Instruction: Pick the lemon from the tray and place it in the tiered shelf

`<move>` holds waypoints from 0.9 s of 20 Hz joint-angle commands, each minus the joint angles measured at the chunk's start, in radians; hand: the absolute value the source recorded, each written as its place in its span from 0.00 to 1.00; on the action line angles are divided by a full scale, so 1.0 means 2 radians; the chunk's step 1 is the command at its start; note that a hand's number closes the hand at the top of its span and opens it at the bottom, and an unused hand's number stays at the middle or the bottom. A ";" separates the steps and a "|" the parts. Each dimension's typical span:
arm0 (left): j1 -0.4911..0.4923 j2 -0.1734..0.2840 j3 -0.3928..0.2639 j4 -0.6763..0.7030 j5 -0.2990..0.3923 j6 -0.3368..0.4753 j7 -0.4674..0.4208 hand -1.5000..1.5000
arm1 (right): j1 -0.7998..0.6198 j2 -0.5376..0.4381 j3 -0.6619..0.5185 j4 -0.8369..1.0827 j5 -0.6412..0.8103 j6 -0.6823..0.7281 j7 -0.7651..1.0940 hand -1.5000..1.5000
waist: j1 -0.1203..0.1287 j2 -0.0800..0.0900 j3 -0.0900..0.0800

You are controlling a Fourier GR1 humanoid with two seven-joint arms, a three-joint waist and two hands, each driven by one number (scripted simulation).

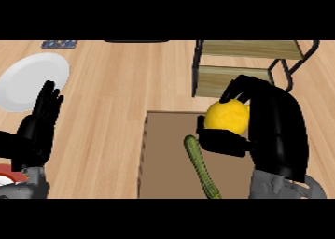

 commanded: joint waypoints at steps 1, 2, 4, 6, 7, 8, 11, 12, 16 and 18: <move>-0.001 -0.013 -0.014 -0.006 -0.012 0.003 0.007 0.50 | -0.004 -0.009 -0.029 -0.035 0.010 0.050 0.045 1.00 | 0.000 0.001 0.000; 0.023 -0.010 -0.008 -0.014 -0.002 -0.007 -0.008 0.50 | -0.025 -0.024 -0.066 -0.048 -0.009 0.073 0.041 1.00 | 0.001 0.001 0.000; 0.010 -0.017 -0.011 -0.017 -0.024 0.016 0.001 0.50 | -0.034 -0.029 -0.096 -0.042 -0.023 0.070 0.024 1.00 | 0.001 0.001 0.001; -0.008 -0.011 -0.005 -0.014 -0.020 0.009 0.017 0.50 | -0.047 -0.022 -0.108 0.016 -0.003 0.021 -0.002 1.00 | 0.003 0.002 0.001; 0.007 -0.017 0.000 0.008 -0.011 -0.002 -0.020 0.50 | -0.062 -0.024 -0.114 0.008 -0.011 0.057 0.015 1.00 | 0.002 0.002 0.000; 0.009 -0.012 -0.001 -0.015 -0.011 -0.005 -0.004 0.50 | -0.082 -0.027 -0.127 0.010 -0.015 0.066 0.017 1.00 | 0.003 0.002 0.000; -0.025 0.002 0.014 -0.016 -0.009 -0.006 0.030 0.50 | -0.047 -0.042 -0.157 0.067 -0.013 -0.010 -0.057 1.00 | 0.003 0.003 0.001; -0.026 0.015 0.040 0.000 0.019 -0.028 0.022 0.50 | -0.087 -0.043 -0.171 0.096 -0.015 -0.015 -0.059 1.00 | 0.005 0.003 0.000; 0.010 -0.013 0.003 -0.036 -0.006 -0.015 0.019 0.50 | -0.064 -0.058 -0.205 0.163 -0.032 -0.079 -0.132 1.00 | 0.006 0.003 0.001; 0.021 -0.012 0.015 -0.016 -0.005 -0.022 -0.003 0.50 | -0.045 -0.069 -0.211 0.163 -0.043 -0.084 -0.156 1.00 | 0.004 0.003 0.001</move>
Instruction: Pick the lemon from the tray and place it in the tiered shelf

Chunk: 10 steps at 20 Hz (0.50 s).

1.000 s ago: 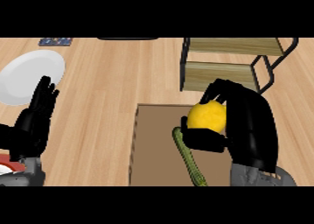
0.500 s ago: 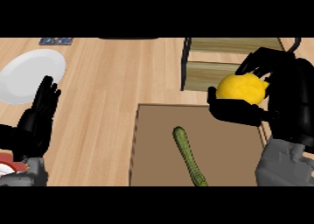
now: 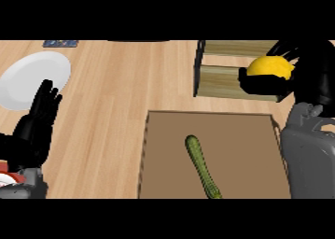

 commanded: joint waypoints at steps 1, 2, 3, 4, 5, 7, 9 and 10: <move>-0.037 -0.005 0.003 0.037 -0.006 -0.001 -0.003 0.50 | -0.036 -0.009 -0.024 0.089 0.000 -0.052 -0.040 1.00 | 0.000 0.001 0.000; 0.028 0.005 0.014 0.020 0.014 -0.030 -0.047 0.50 | -0.054 0.005 -0.018 0.110 0.011 -0.070 -0.031 1.00 | 0.004 0.001 0.000; -0.026 -0.006 0.005 0.034 -0.001 -0.007 -0.006 0.50 | -0.045 -0.005 -0.032 0.134 0.009 -0.098 -0.060 1.00 | 0.001 0.001 0.000; 0.001 0.001 0.011 0.008 0.004 -0.016 -0.009 0.50 | -0.060 -0.027 -0.053 0.134 -0.018 -0.078 -0.072 1.00 | 0.002 0.000 0.000; 0.021 -0.012 -0.006 -0.015 -0.008 -0.007 -0.003 0.50 | -0.057 -0.016 -0.047 0.157 -0.010 -0.102 -0.078 1.00 | 0.003 0.000 0.000; -0.002 -0.005 0.002 -0.003 -0.006 -0.009 0.003 0.50 | -0.024 -0.010 -0.051 0.196 -0.012 -0.162 -0.132 1.00 | 0.003 0.001 0.000; -0.020 -0.014 0.007 0.042 -0.014 -0.005 -0.023 0.50 | -0.071 -0.023 -0.060 0.234 -0.017 -0.157 -0.129 1.00 | 0.001 0.001 0.000; -0.011 -0.021 -0.013 -0.010 -0.023 0.008 0.017 0.50 | -0.084 -0.023 -0.077 0.284 -0.025 -0.193 -0.161 1.00 | 0.006 0.002 0.000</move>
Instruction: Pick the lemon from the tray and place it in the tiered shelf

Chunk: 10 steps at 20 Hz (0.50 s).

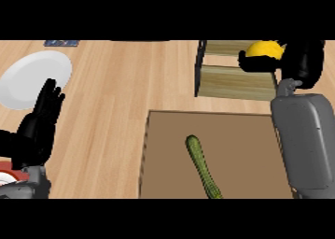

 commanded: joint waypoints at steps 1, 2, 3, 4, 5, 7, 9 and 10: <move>0.001 0.002 0.007 -0.008 0.006 -0.010 0.007 0.50 | -0.024 0.002 -0.008 0.091 -0.002 -0.062 -0.048 1.00 | 0.001 0.000 0.000; 0.031 -0.002 0.007 -0.016 0.008 -0.014 -0.008 0.50 | -0.022 -0.011 -0.018 0.084 -0.023 -0.051 -0.063 1.00 | 0.000 -0.001 0.000; -0.002 -0.014 -0.006 0.012 -0.017 0.007 -0.008 0.50 | -0.040 -0.023 -0.025 0.119 -0.029 -0.054 -0.082 1.00 | -0.001 0.000 0.000; -0.015 -0.021 -0.017 -0.003 -0.025 0.018 0.014 0.50 | -0.051 -0.014 -0.022 0.150 -0.019 -0.065 -0.077 1.00 | 0.001 0.000 0.000; 0.004 0.002 0.009 -0.012 -0.005 -0.006 0.007 0.50 | -0.064 -0.025 -0.011 0.140 -0.009 -0.029 -0.053 1.00 | 0.001 -0.001 0.000; 0.002 -0.005 0.003 -0.002 -0.003 -0.008 -0.003 0.50 | -0.066 -0.007 -0.058 0.185 -0.040 -0.125 -0.092 1.00 | 0.006 0.002 0.000; -0.012 0.004 0.010 -0.013 0.003 -0.013 0.019 0.50 | -0.080 -0.003 -0.067 0.203 -0.062 -0.122 -0.093 1.00 | 0.004 0.001 0.000; -0.030 0.004 0.021 0.030 0.004 -0.015 -0.006 0.50 | -0.103 -0.007 -0.069 0.238 -0.064 -0.117 -0.092 0.00 | 0.003 0.002 0.000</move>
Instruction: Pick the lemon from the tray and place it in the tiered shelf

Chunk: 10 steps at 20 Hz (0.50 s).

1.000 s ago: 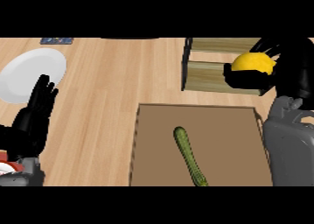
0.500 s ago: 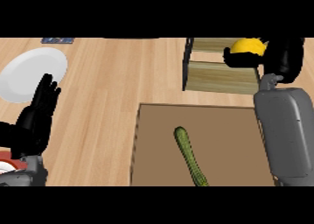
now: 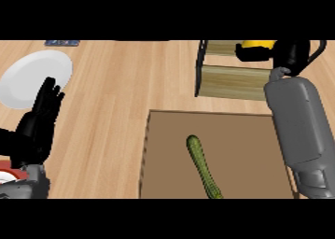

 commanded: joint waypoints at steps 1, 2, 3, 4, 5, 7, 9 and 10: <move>-0.020 0.003 0.008 0.009 0.000 -0.001 0.008 0.50 | -0.014 -0.001 -0.024 0.071 -0.041 -0.019 -0.042 0.00 | -0.001 0.000 0.000; -0.013 -0.010 -0.003 0.011 -0.012 0.010 0.000 0.50 | -0.023 -0.017 -0.039 0.092 -0.058 -0.016 -0.062 0.00 | 0.000 0.000 0.000; 0.010 0.001 0.006 -0.020 0.003 -0.006 0.000 0.50 | -0.031 -0.016 -0.037 0.109 -0.063 -0.009 -0.068 0.00 | 0.002 0.000 0.000; 0.008 -0.002 -0.001 -0.021 -0.006 -0.001 0.010 0.50 | -0.021 -0.031 -0.047 0.116 -0.078 -0.010 -0.099 0.00 | 0.001 0.000 0.000; -0.006 -0.009 0.002 0.020 -0.008 0.001 -0.013 0.50 | -0.064 -0.040 -0.052 0.143 -0.082 0.001 -0.092 0.00 | 0.002 0.001 0.000; 0.008 0.005 0.015 -0.016 0.008 -0.014 0.008 0.50 | -0.044 -0.020 -0.031 0.108 -0.081 0.001 -0.075 0.00 | -0.002 -0.002 0.000; 0.016 -0.026 -0.020 -0.011 -0.032 0.016 -0.010 0.50 | -0.048 -0.041 -0.056 0.142 -0.110 -0.004 -0.128 0.00 | 0.000 0.000 0.000; 0.009 -0.015 -0.002 -0.004 -0.011 0.002 -0.001 0.50 | -0.048 -0.026 -0.040 0.119 -0.106 -0.004 -0.119 0.00 | -0.002 -0.001 0.000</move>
